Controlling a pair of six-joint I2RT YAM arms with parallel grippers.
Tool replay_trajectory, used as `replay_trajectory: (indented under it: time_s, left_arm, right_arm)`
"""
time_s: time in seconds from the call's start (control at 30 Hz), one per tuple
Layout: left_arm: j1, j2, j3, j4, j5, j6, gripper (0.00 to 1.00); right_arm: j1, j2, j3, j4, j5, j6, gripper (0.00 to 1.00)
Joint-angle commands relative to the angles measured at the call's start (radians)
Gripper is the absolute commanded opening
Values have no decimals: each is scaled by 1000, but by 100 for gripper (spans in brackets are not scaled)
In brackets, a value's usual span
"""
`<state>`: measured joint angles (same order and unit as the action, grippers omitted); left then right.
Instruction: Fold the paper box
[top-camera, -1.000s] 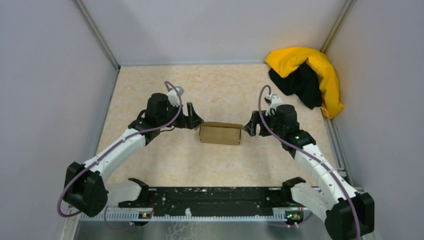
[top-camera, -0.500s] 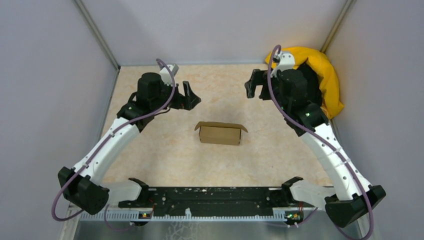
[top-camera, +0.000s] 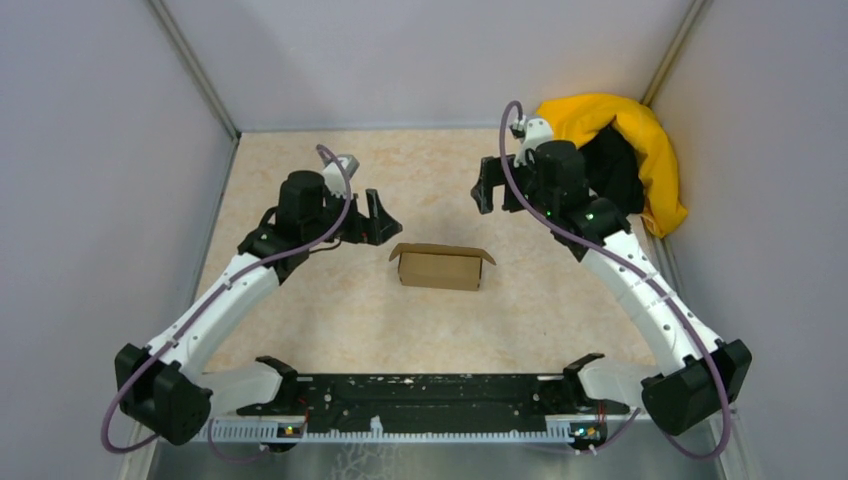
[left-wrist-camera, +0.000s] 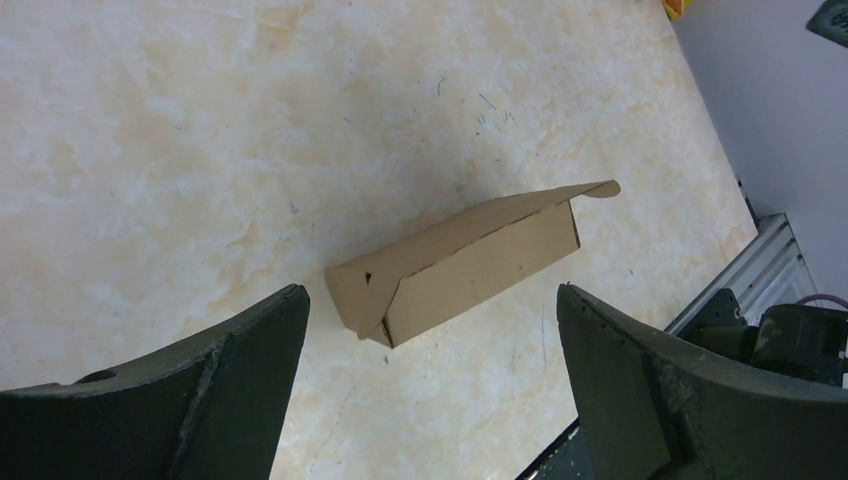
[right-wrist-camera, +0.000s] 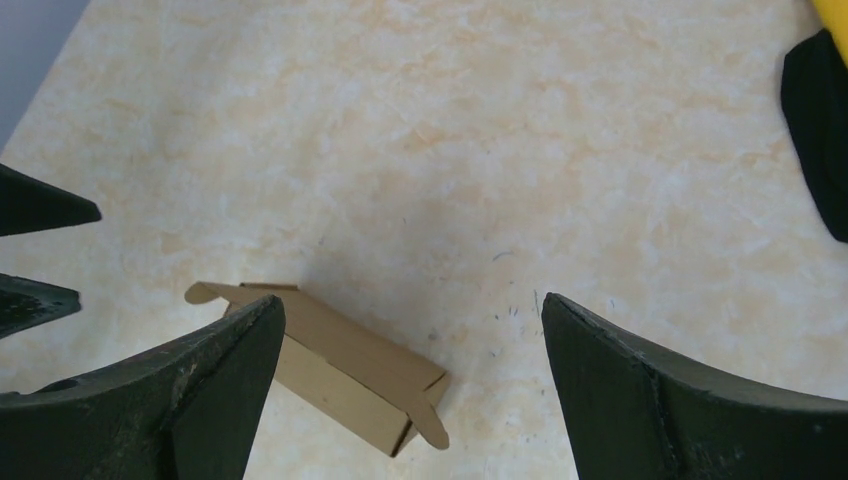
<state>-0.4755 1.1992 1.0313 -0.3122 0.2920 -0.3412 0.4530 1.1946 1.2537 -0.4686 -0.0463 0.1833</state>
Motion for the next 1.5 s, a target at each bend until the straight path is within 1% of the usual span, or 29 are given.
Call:
replay_trajectory:
  time_s: [0.0, 0.13, 0.27, 0.33, 0.37, 0.43, 0.47, 0.5, 0.57, 0.6, 0.63, 0.73, 0.8, 0.9, 1.03, 1.2, 1.33, 1.4, 1.47]
  left_arm:
    - [2, -128, -90, 90, -63, -2, 99]
    - [2, -179, -156, 111, -91, -26, 99]
    - [2, -176, -156, 127, -4, -74, 99]
    - [1, -172, -145, 108, 8, -64, 99]
    - [1, -172, -141, 98, 10, -50, 99]
    - [0, -176, -136, 82, 11, -20, 99]
    - [0, -178, -138, 75, 6, 0, 99]
    - [1, -176, -140, 68, 1, 25, 99]
    - [1, -172, -142, 36, -27, 77, 99]
    - [1, -170, -142, 23, -31, 104, 99]
    - [1, -173, -150, 16, -38, 119, 99]
    - [0, -206, -188, 43, -92, 111, 99]
    - [1, -221, -187, 60, -106, 107, 99]
    - [1, -198, -180, 80, -107, 102, 99]
    - [-4, -132, -159, 91, -41, 95, 99]
    - [-6, -86, -133, 33, -59, 161, 93]
    - [-14, -47, -116, 1, -55, 203, 83]
    - [-33, -21, -97, -20, -84, 222, 81]
    - [-82, -1, -73, -40, -123, 245, 80]
  right_arm:
    - [-16, -90, -64, 24, 82, 28, 99]
    - [-42, -126, -87, 19, 101, 60, 99]
    - [-40, -155, -135, 13, 58, 68, 99]
    - [-40, -171, -157, 6, 59, 65, 98]
    - [-40, -173, -169, 5, 33, 49, 97]
    - [-40, -171, -188, 4, -59, -20, 86]
    - [-40, -169, -196, -7, -67, -28, 82]
    - [-42, -167, -210, -15, -79, -43, 79]
    - [-42, -173, -266, 8, -124, -58, 77]
    - [-41, -175, -288, 21, -134, -61, 70]
    - [-40, -185, -315, 32, -129, -52, 64]
    - [-39, -255, -426, 129, -105, -35, 61]
    - [-33, -261, -451, 146, -117, -32, 58]
    - [-8, -250, -449, 129, -74, -34, 57]
    - [11, -273, -461, 142, -76, -42, 57]
    - [26, -272, -467, 137, -72, -48, 49]
    - [74, -235, -455, 104, 8, -54, 48]
    - [104, -214, -453, 97, 30, -50, 47]
    - [147, -206, -455, 92, 75, -42, 47]
